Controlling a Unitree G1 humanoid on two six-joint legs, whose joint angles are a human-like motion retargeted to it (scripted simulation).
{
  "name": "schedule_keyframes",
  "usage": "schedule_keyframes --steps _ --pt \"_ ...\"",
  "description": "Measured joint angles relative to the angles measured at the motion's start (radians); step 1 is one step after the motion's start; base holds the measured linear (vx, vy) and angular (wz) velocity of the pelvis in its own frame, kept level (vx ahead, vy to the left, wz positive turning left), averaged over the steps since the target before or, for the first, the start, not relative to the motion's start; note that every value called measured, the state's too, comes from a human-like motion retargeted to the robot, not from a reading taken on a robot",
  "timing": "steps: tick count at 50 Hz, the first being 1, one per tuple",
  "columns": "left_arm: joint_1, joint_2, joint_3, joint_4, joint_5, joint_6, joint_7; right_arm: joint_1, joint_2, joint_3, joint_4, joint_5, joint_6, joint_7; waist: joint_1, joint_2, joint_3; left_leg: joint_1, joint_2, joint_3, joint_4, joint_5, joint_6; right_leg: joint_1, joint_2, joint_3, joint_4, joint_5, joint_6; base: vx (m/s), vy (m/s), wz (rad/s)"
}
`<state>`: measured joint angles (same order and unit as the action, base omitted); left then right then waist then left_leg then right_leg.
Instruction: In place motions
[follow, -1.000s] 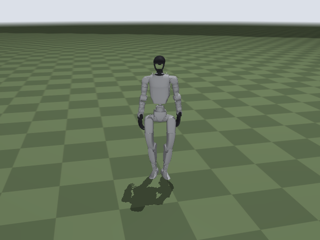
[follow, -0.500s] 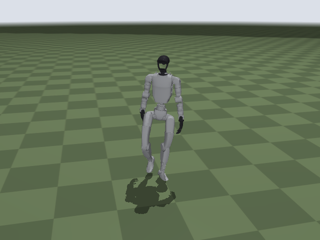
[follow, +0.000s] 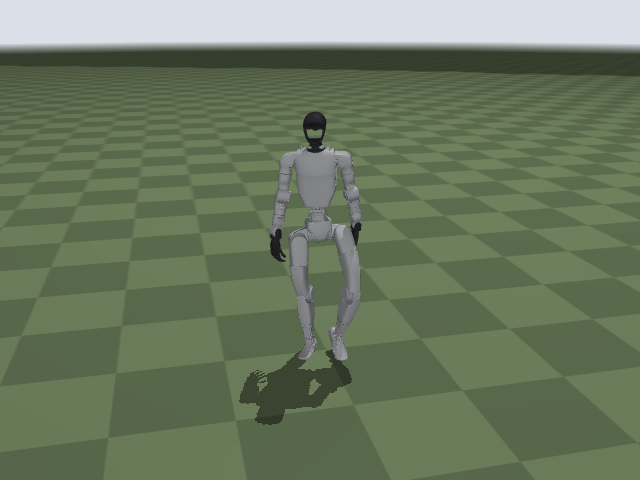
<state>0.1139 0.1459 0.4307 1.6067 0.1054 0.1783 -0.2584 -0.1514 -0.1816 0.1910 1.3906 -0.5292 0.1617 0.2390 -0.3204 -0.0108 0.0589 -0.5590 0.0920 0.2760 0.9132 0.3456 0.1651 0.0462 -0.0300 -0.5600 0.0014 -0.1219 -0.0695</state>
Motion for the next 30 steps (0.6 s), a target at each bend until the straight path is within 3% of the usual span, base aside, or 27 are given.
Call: schedule_keyframes --steps 2,7,12,16,20,22,23,25,27,30 --pt "0.004 -0.008 -0.002 -0.012 0.005 -0.009 0.006 -0.004 0.002 -0.015 -0.014 0.034 -0.019 -0.007 0.046 -0.008 -0.005 -0.102 0.046 0.053 0.143 -0.08 0.033 -0.013 -0.006 0.006 0.009 0.0 -0.013 -0.08 -0.01 -0.08" --pt "0.029 -0.03 0.001 -0.023 -0.038 -0.032 -0.026 0.001 0.038 -0.047 -0.001 0.135 -0.012 -0.03 0.118 -0.027 -0.017 -0.292 0.022 0.034 0.371 -0.16 0.009 -0.034 -0.032 0.028 0.026 0.004 -0.024 -0.02 -0.03 -0.33" --pt "0.015 -0.036 0.018 0.019 -0.038 -0.018 -0.027 0.007 0.054 -0.049 0.007 0.163 0.01 0.049 0.119 -0.025 -0.013 -0.258 0.03 0.036 0.382 -0.167 0.007 -0.024 -0.034 0.045 0.031 0.0 -0.024 0.01 0.01 -0.13" --pt "0.025 -0.033 0.008 0.017 -0.034 -0.019 -0.018 0.043 0.06 -0.05 0.02 0.153 0.004 0.022 0.095 -0.013 -0.032 -0.082 -0.006 0.01 0.176 -0.148 -0.028 -0.01 -0.026 0.047 0.023 -0.003 -0.016 0.08 0.02 -0.03" --pt "0.036 -0.027 0.012 0.007 -0.034 -0.022 0.007 0.096 0.051 -0.052 0.045 0.116 0.001 0.004 0.069 0.001 -0.067 0.192 -0.094 -0.037 -0.235 -0.071 -0.063 0.003 -0.013 0.048 0.023 -0.016 -0.003 0.16 0.01 -0.17" --pt "0.04 -0.023 0.014 0.003 -0.04 -0.026 0.025 0.122 0.042 -0.06 0.07 0.093 0.008 0.003 0.081 0.017 -0.087 0.35 -0.132 -0.036 -0.484 -0.151 -0.063 0.003 0.009 0.069 0.036 -0.03 0.003 0.23 0.01 -0.63" --pt "0.04 -0.021 0.015 0.003 -0.044 -0.027 0.032 0.134 0.036 -0.07 0.084 0.079 0.012 0.003 0.088 0.024 -0.096 0.42 -0.157 -0.048 -0.578 -0.293 -0.05 0.003 0.018 0.081 0.045 -0.037 0.007 0.23 0.02 -1.36" --pt "0.034 -0.019 0.026 0.01 -0.05 -0.028 0.044 0.152 0.022 -0.091 0.116 0.039 0.02 0.002 0.188 0.055 -0.12 0.537 -0.102 0.14 -0.749 -0.48 -0.057 0.002 0.055 0.197 0.078 -0.067 0.021 0.27 0.04 -3.35" --pt "0.026 -0.013 0.033 0.021 -0.044 -0.019 0.05 0.181 0.009 -0.11 0.141 0.023 0.03 -0.016 0.382 0.113 -0.142 0.638 -0.159 0.33 -0.988 -0.426 -0.006 -0.035 0.152 0.408 0.128 -0.062 0.005 0.27 0.07 -3.83" --pt "-0.036 0.011 -0.018 0.032 0.025 0.013 0.079 0.198 -0.007 -0.178 0.166 0.045 0.047 -0.061 0.136 0.116 -0.164 0.569 -0.127 0.157 -0.97 -0.374 -0.042 -0.099 0.101 0.199 0.222 -0.097 0.028 -0.05 0.05 3.28"
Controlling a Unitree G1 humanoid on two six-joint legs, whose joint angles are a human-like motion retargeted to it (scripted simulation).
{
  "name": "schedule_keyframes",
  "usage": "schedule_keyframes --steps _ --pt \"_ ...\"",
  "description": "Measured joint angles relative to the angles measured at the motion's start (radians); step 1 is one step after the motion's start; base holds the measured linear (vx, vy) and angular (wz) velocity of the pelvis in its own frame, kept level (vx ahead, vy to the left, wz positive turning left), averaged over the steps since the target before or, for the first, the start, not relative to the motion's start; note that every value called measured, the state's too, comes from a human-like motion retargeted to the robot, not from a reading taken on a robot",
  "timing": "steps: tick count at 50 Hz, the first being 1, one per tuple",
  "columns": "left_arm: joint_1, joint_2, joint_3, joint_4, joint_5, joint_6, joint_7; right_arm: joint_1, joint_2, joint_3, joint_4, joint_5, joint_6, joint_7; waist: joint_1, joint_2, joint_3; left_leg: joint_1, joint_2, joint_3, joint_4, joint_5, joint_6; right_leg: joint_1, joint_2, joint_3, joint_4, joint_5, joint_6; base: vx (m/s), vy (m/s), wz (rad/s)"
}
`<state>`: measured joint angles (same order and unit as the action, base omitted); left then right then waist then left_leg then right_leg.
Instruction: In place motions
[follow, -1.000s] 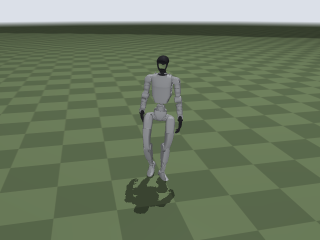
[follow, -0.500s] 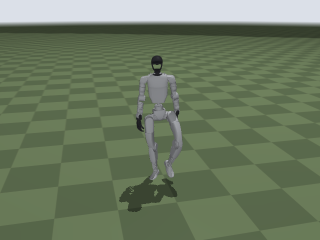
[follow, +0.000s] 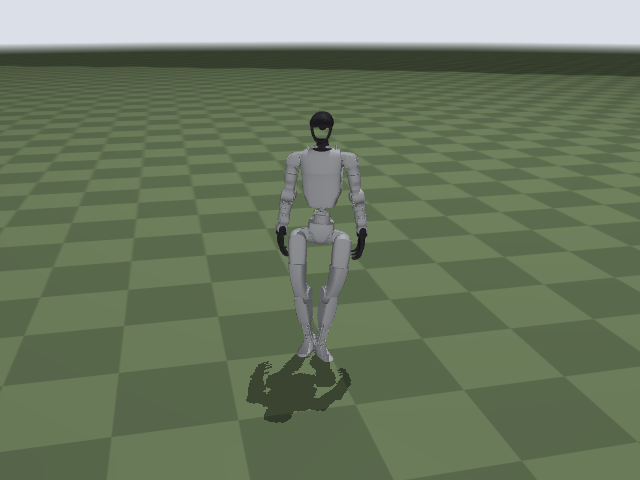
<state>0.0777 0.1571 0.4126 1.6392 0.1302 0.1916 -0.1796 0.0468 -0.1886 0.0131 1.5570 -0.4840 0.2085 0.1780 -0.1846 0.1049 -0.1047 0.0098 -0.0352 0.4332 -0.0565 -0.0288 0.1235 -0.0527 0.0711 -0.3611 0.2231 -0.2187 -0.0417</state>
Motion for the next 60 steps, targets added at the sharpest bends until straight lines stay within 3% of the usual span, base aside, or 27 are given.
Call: schedule_keyframes --steps 2,5,8,10,14,20,25,27,28,30,32,33,35,37,40,46,52,55,60 --pt "-0.053 0.02 -0.066 -0.012 0.017 -0.026 0.012 0.012 -0.012 -0.037 -0.002 0.044 -0.007 -0.002 -0.133 -0.003 0.023 -0.028 0.013 -0.203 0.036 0.003 -0.016 -0.037 -0.066 -0.137 0.121 0.071 0.038 -0.09 0.12 2.78" --pt "-0.153 0.044 -0.132 -0.037 0.018 -0.022 -0.001 0.012 -0.019 -0.048 -0.014 0.125 0.004 0.03 -0.022 0.006 0.105 -0.02 0.06 -0.117 0.045 0.009 -0.004 -0.184 -0.095 -0.056 0.44 0.249 0.077 -0.15 0.1 -0.96" --pt "-0.182 0.049 -0.118 -0.097 -0.011 -0.031 -0.023 -0.025 -0.01 -0.039 -0.014 0.123 0.022 0.012 -0.006 0.003 0.13 -0.028 0.073 -0.064 0.036 0.013 -0.007 -0.356 -0.126 0.01 0.747 0.197 0.082 -0.21 0.1 -0.67" --pt "-0.188 0.055 -0.093 -0.108 -0.047 -0.049 -0.029 -0.036 0.003 -0.017 -0.031 0.097 0.019 0.011 -0.062 0.02 0.13 -0.05 0.093 -0.065 0.038 0.017 -0.01 -0.465 -0.149 0.001 0.914 0.146 0.085 -0.11 0.01 0.16" --pt "-0.19 0.035 -0.063 -0.097 -0.065 -0.052 -0.012 -0.012 0.022 0.013 -0.096 0.083 -0.014 0.056 -0.108 0.055 0.11 -0.096 0.13 -0.076 0.053 0.02 -0.017 -0.575 -0.103 0.034 1.015 0.121 0.128 0.0 0.0 0.25" --pt "-0.178 0.022 -0.084 -0.071 -0.041 -0.047 -0.021 0.0 0.049 0.035 -0.132 0.073 -0.021 0.085 -0.058 0.013 0.124 -0.043 0.107 -0.041 0.043 0.018 -0.02 -0.401 -0.069 0.064 0.799 0.138 0.103 0.06 -0.01 -0.16" --pt "-0.11 -0.015 -0.052 -0.064 -0.024 -0.054 0.007 0.008 0.04 0.078 -0.126 -0.019 0.006 0.049 -0.039 -0.01 0.082 -0.031 0.066 -0.038 0.041 0.004 -0.024 -0.118 -0.031 0.065 0.331 0.185 0.087 0.11 -0.06 0.14" --pt "-0.078 -0.02 -0.037 -0.054 -0.03 -0.056 0.011 0.002 0.036 0.092 -0.108 -0.086 0.014 0.025 -0.09 -0.026 0.075 -0.027 0.052 -0.084 0.071 -0.017 -0.03 0.03 -0.054 -0.01 0.119 0.068 0.118 0.11 -0.12 1.94" --pt "-0.059 -0.02 -0.031 -0.051 -0.032 -0.057 0.01 -0.002 0.034 0.1 -0.093 -0.113 0.014 0.014 -0.18 -0.033 0.079 -0.03 0.041 -0.16 0.102 -0.029 -0.031 0.096 -0.064 -0.137 0.025 0.01 0.101 0.14 -0.1 3.6" --pt "-0.02 -0.017 -0.022 -0.051 -0.034 -0.056 0.007 -0.015 0.027 0.121 -0.059 -0.151 0.027 0.001 -0.295 -0.067 0.066 -0.066 -0.021 -0.294 0.202 -0.044 -0.013 0.139 -0.05 -0.28 -0.126 -0.005 0.011 0.09 -0.08 1.92" --pt "0.0 -0.019 0.002 -0.056 -0.043 -0.056 0.022 -0.049 0.023 0.142 -0.029 -0.166 0.04 0.021 -0.055 -0.09 0.037 -0.162 0.03 -0.052 0.406 0.034 -0.018 0.132 -0.08 -0.045 -0.163 0.02 0.025 -0.21 -0.09 -3.09" --pt "-0.006 -0.021 0.005 -0.059 -0.057 -0.058 0.033 -0.072 0.024 0.137 -0.025 -0.16 0.043 0.032 -0.052 -0.095 0.037 -0.254 0.075 -0.06 0.557 0.131 -0.052 0.115 -0.098 -0.055 -0.171 0.029 0.033 -0.4 -0.06 -0.99" --pt "-0.011 -0.025 0.024 -0.077 -0.084 -0.072 0.055 -0.106 0.026 0.14 -0.037 -0.121 0.038 0.036 -0.058 -0.105 0.057 -0.443 0.087 -0.12 0.798 0.317 -0.051 0.082 -0.123 -0.088 -0.179 0.053 0.024 -0.37 -0.04 0.46" --pt "0.007 -0.022 0.03 -0.093 -0.119 -0.087 0.046 -0.136 0.023 0.159 -0.047 -0.072 0.016 0.047 -0.036 -0.122 0.098 -0.588 0.141 -0.113 1.037 0.301 0.023 0.103 -0.127 -0.087 -0.183 0.062 0.007 -0.14 -0.06 -0.14" --pt "0.0 -0.019 0.037 -0.054 -0.1 -0.067 0.004 -0.168 0.026 0.154 -0.062 -0.013 0.011 0.038 -0.012 -0.137 0.121 -0.797 0.255 -0.061 1.315 0.183 0.12 0.091 -0.128 -0.075 -0.159 0.052 -0.027 -0.08 -0.07 -0.1" --pt "0.027 -0.021 0.016 -0.018 -0.061 -0.049 -0.029 -0.18 0.037 0.158 -0.115 0.083 -0.03 0.051 0.118 -0.18 0.162 -1.104 0.295 -0.065 1.632 0.095 0.133 0.052 -0.144 -0.045 -0.085 0.034 -0.09 -0.01 -0.07 -0.75" --pt "0.047 -0.027 0.024 -0.003 -0.051 -0.045 -0.033 -0.185 0.056 0.174 -0.196 0.03 -0.039 0.093 0.114 -0.185 0.201 -0.954 0.261 -0.048 1.485 0.11 0.093 0.082 -0.15 -0.014 -0.06 0.024 -0.082 -0.01 0.04 -0.19" --pt "0.058 -0.029 0.036 0.0 -0.051 -0.041 -0.028 -0.155 0.053 0.178 -0.227 0.01 -0.073 0.078 0.078 -0.162 0.169 -0.798 0.233 -0.065 1.325 0.127 0.068 0.1 -0.135 -0.03 -0.088 0.029 -0.064 0.11 0.02 0.21" --pt "0.067 -0.027 0.041 -0.019 -0.073 -0.046 -0.01 -0.09 0.045 0.145 -0.199 0.001 -0.076 0.055 0.031 -0.137 0.087 -0.472 0.109 -0.106 0.871 0.206 -0.006 0.094 -0.129 -0.056 -0.108 0.021 -0.032 0.11 0.02 0.15"
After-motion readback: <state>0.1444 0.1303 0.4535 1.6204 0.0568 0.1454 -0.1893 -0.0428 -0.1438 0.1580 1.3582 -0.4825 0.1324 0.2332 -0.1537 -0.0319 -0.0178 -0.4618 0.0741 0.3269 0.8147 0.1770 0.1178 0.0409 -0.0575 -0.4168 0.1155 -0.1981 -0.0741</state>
